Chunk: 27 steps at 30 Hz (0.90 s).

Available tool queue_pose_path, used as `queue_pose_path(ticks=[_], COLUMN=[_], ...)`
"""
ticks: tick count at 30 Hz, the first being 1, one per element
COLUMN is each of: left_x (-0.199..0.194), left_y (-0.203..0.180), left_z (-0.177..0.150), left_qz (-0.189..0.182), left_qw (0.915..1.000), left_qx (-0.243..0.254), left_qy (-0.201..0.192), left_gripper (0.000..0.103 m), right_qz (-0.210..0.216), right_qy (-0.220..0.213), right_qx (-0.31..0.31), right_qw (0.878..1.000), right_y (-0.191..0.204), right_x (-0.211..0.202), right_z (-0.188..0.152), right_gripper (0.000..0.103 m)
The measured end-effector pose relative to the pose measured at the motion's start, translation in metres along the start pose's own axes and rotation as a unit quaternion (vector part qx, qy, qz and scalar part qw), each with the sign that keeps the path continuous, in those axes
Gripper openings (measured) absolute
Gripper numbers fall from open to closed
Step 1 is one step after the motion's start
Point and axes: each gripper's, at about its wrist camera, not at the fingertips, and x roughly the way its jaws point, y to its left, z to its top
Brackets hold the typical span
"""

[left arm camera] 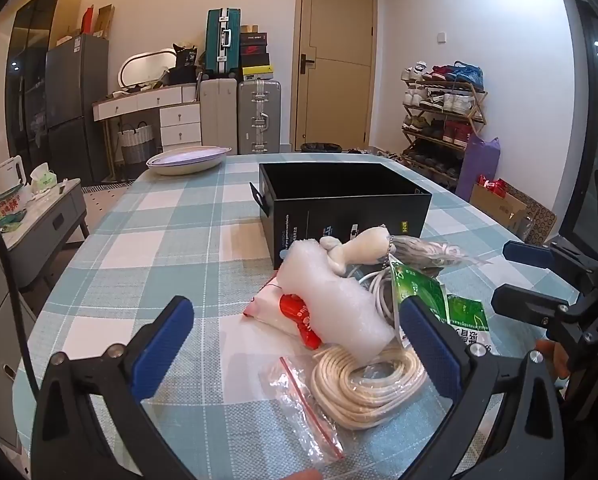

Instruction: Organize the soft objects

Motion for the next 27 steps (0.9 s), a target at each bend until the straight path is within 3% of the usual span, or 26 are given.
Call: queue_pose_path(ticks=[27], left_x=[0.0012], left_y=[-0.0022], left_z=[-0.0022], left_qz=[-0.004], left_qw=[1.0000], left_qx=[0.007], left_qy=[-0.001], left_gripper=[0.103], right_qz=[-0.001], right_qy=[0.010], right_qx=[-0.006], right_qw=[1.000], right_y=[0.0042], right_x=[0.0028], right_z=[-0.0049], right_gripper=[0.103])
